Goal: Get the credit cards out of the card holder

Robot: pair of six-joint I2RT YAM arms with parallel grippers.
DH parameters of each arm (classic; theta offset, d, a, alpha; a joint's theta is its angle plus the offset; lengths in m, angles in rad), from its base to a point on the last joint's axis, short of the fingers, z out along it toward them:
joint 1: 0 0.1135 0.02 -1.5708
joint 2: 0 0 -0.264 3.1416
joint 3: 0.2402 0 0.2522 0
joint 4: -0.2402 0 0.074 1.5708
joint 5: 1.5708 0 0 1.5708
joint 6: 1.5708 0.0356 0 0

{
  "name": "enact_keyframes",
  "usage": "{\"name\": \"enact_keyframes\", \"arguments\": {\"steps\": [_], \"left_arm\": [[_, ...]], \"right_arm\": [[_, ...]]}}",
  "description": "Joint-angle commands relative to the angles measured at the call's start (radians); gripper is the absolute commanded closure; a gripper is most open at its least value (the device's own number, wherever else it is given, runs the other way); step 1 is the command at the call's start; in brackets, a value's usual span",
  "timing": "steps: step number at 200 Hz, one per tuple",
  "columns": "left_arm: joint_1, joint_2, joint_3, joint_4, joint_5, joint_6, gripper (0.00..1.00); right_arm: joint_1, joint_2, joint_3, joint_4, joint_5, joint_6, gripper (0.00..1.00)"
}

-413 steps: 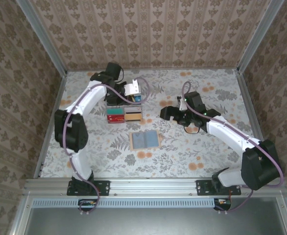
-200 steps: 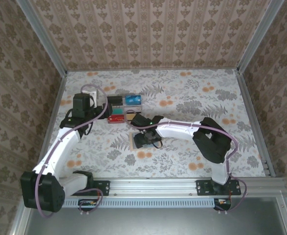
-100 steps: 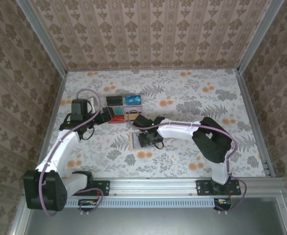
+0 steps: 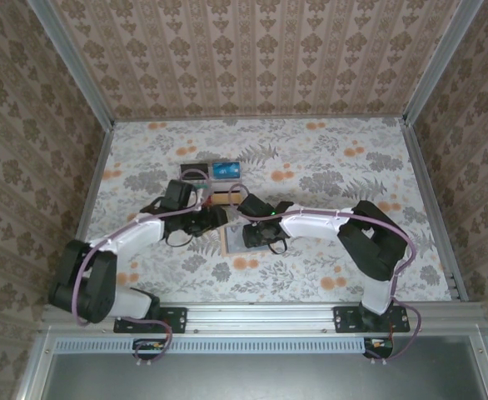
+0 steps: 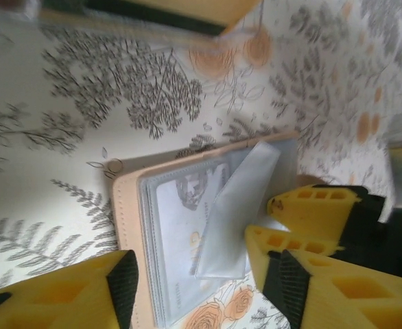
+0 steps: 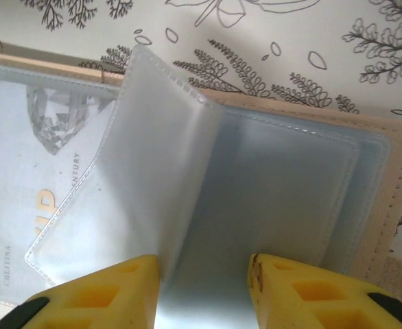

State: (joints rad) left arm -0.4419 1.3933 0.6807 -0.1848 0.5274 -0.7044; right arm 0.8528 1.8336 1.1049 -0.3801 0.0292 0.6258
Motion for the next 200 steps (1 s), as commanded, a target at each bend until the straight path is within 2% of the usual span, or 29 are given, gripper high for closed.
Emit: {"name": "enact_keyframes", "arguments": {"steps": [1, 44, 96, 118, 156, 200], "left_arm": [[-0.045, 0.071, 0.046, 0.071, 0.000, -0.054, 0.43], [-0.094, 0.211, 0.110, 0.134, 0.050, -0.084, 0.47], [-0.110, 0.255, 0.119, 0.169, 0.074, -0.108, 0.50], [-0.110, 0.268, 0.116, 0.183, 0.084, -0.115, 0.51], [-0.125, 0.298, 0.127, 0.258, 0.161, -0.141, 0.52], [-0.174, 0.310, 0.171, 0.307, 0.230, -0.152, 0.52]], "right_arm": [[-0.010, 0.026, -0.059, 0.028, -0.050, 0.026, 0.59], [-0.014, 0.003, -0.093, 0.068, -0.068, 0.028, 0.60], [-0.018, -0.040, -0.124, 0.105, -0.075, 0.019, 0.60], [-0.018, -0.123, -0.182, 0.184, -0.043, 0.004, 0.58], [-0.018, -0.286, -0.279, 0.308, 0.005, -0.051, 0.49], [-0.018, -0.436, -0.373, 0.345, 0.154, -0.043, 0.47]]}}
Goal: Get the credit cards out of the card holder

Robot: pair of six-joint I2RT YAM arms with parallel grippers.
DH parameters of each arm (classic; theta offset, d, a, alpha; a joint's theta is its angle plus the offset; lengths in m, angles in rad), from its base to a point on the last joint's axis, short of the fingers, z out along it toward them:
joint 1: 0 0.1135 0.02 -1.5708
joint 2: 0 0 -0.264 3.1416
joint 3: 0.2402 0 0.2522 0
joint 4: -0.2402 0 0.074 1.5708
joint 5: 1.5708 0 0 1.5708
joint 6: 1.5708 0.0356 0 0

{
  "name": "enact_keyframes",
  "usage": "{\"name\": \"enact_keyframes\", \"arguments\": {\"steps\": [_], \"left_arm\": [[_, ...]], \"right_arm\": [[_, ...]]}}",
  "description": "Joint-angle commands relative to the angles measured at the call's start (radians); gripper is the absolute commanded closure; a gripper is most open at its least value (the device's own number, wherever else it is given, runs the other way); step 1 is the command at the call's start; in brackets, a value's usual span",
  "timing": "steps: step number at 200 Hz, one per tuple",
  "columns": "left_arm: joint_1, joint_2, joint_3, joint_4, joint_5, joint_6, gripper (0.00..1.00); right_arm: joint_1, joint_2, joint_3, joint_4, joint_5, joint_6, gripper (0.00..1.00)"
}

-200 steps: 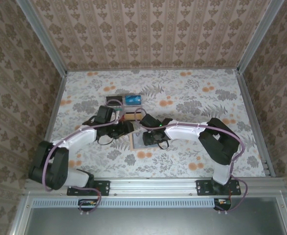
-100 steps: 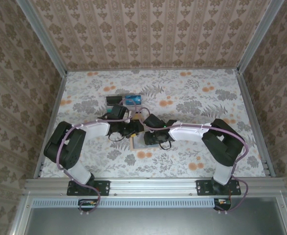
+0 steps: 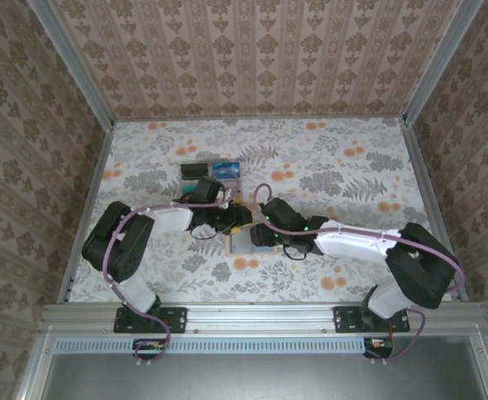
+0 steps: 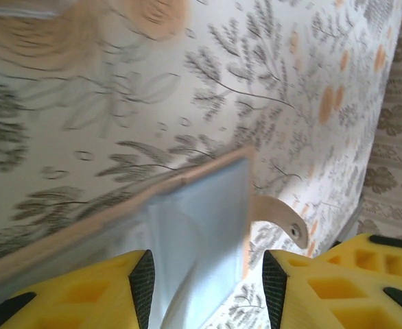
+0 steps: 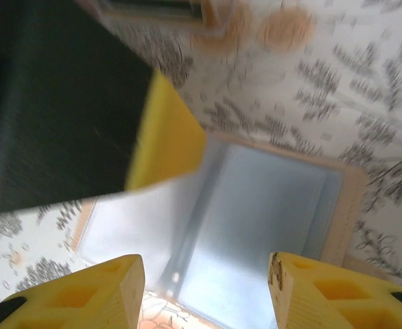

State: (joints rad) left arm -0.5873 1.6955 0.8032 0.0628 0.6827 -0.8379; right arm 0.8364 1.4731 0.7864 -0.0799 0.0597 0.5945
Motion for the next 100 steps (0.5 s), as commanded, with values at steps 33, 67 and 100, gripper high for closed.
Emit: {"name": "enact_keyframes", "arguments": {"steps": [33, 67, 100], "left_arm": [[-0.078, 0.023, 0.091, 0.072, 0.092, -0.021, 0.52], [-0.083, 0.056, 0.116, 0.034, 0.077, -0.006, 0.51], [-0.027, -0.011, 0.093, -0.039, 0.045, 0.039, 0.52]], "right_arm": [[-0.006, -0.213, -0.114, 0.019, 0.254, 0.024, 0.47], [-0.022, -0.273, -0.147, 0.011, 0.270, 0.042, 0.46], [-0.026, -0.227, -0.111, 0.000, 0.184, 0.033, 0.46]]}}
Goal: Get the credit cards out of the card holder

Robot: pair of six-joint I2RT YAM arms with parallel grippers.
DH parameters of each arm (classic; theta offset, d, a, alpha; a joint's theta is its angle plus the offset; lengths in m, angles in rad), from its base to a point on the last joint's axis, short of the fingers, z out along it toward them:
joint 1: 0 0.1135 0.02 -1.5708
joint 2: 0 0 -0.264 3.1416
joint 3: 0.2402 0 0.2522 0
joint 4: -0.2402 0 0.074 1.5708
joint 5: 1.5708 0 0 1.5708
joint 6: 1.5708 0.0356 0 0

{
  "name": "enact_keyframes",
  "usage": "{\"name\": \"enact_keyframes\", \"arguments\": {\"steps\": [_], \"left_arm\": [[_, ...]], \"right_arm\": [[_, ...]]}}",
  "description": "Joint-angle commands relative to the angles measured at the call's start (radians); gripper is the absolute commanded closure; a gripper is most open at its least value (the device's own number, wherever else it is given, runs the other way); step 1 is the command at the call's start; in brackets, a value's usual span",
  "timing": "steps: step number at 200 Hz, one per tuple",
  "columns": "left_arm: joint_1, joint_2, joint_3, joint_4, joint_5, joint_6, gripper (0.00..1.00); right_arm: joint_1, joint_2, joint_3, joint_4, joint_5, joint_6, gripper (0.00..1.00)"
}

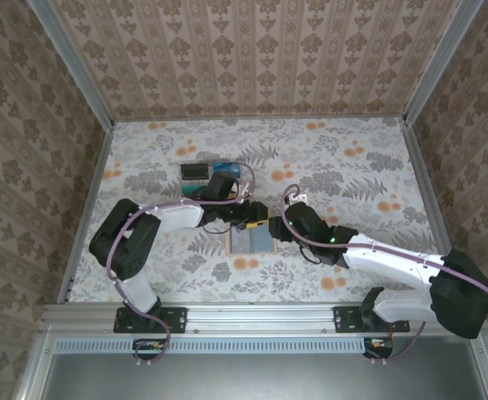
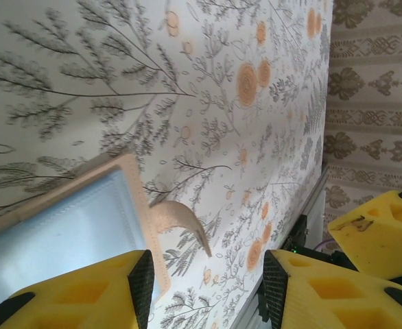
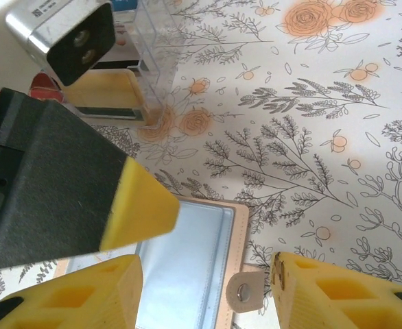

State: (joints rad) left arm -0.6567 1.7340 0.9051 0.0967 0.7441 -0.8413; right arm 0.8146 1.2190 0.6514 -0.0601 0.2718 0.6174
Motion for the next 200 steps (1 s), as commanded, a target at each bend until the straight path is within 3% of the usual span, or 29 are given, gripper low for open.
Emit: {"name": "enact_keyframes", "arguments": {"steps": [1, 42, 58, 118, 172, 200], "left_arm": [[0.044, -0.052, -0.009, -0.077, -0.019, 0.045, 0.52], [0.151, -0.181, -0.092, -0.234, -0.171, 0.073, 0.53], [0.192, -0.226, -0.148, -0.242, -0.197, 0.058, 0.53], [0.310, -0.322, -0.241, -0.293, -0.232, 0.051, 0.52], [0.312, -0.320, -0.241, -0.291, -0.201, 0.061, 0.51], [0.305, -0.311, -0.239, -0.268, -0.161, 0.058, 0.52]], "right_arm": [[-0.005, 0.030, 0.026, -0.020, -0.033, 0.011, 0.46], [-0.009, 0.205, 0.154, -0.014, -0.261, 0.035, 0.47], [0.000, 0.291, 0.228, -0.061, -0.298, 0.043, 0.47], [0.108, 0.595, 0.535, -0.456, -0.102, -0.005, 0.37], [0.118, 0.696, 0.595, -0.543, -0.086, 0.019, 0.35], [0.116, 0.721, 0.589, -0.544, -0.117, 0.019, 0.42]]}}
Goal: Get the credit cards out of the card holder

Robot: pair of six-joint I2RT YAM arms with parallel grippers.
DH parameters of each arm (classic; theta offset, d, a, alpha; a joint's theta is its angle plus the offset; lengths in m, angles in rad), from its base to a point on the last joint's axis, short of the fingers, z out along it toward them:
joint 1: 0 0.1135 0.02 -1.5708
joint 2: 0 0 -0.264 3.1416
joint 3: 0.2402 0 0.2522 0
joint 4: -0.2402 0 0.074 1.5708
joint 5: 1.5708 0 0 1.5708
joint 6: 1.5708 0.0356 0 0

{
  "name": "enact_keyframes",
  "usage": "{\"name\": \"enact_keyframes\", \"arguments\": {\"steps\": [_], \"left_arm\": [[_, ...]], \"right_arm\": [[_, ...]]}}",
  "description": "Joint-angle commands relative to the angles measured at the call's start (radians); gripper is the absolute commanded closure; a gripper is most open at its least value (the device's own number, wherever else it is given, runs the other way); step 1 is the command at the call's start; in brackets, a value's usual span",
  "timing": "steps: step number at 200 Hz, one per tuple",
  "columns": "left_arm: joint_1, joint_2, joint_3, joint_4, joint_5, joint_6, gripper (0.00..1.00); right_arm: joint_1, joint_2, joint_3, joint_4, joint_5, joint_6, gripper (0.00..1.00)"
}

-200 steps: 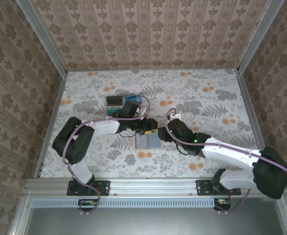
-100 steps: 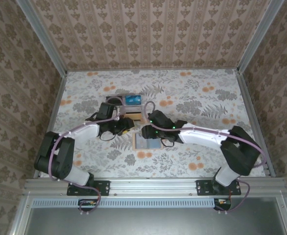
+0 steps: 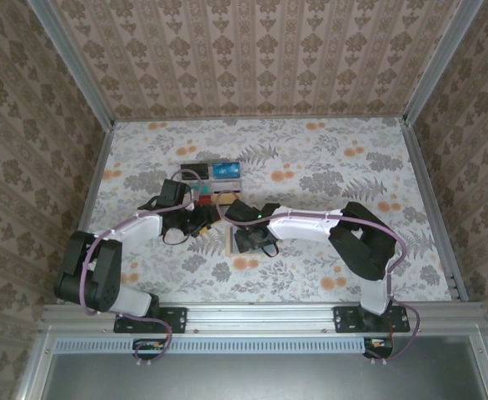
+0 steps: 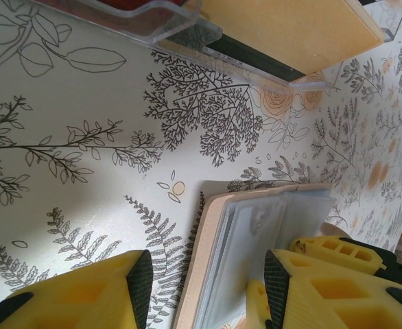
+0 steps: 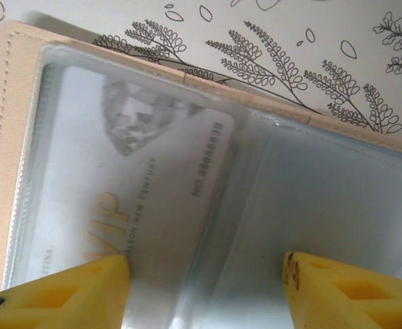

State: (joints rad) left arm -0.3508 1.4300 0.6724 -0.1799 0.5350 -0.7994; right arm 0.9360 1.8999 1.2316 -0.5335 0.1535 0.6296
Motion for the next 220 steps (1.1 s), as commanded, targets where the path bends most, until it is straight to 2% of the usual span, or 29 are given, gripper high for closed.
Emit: {"name": "enact_keyframes", "arguments": {"steps": [1, 40, 92, 137, 176, 220], "left_arm": [[-0.001, -0.006, -0.006, 0.009, 0.050, 0.017, 0.52], [-0.061, 0.035, 0.026, 0.017, 0.084, 0.020, 0.57], [-0.157, 0.136, 0.090, 0.041, 0.102, 0.017, 0.61], [-0.181, 0.197, 0.128, 0.053, 0.091, 0.009, 0.62], [-0.182, 0.213, 0.143, 0.013, 0.028, 0.005, 0.61], [-0.188, 0.247, 0.157, 0.022, 0.044, 0.007, 0.60]], "right_arm": [[-0.005, 0.041, 0.008, -0.071, 0.000, 0.007, 0.42], [-0.025, 0.016, -0.053, -0.029, -0.013, 0.018, 0.54], [-0.051, -0.036, -0.127, 0.079, -0.074, 0.011, 0.55], [-0.054, -0.042, -0.145, 0.102, -0.080, 0.002, 0.58], [-0.053, -0.053, -0.154, 0.113, -0.082, -0.003, 0.58], [-0.053, -0.055, -0.153, 0.118, -0.086, -0.013, 0.59]]}}
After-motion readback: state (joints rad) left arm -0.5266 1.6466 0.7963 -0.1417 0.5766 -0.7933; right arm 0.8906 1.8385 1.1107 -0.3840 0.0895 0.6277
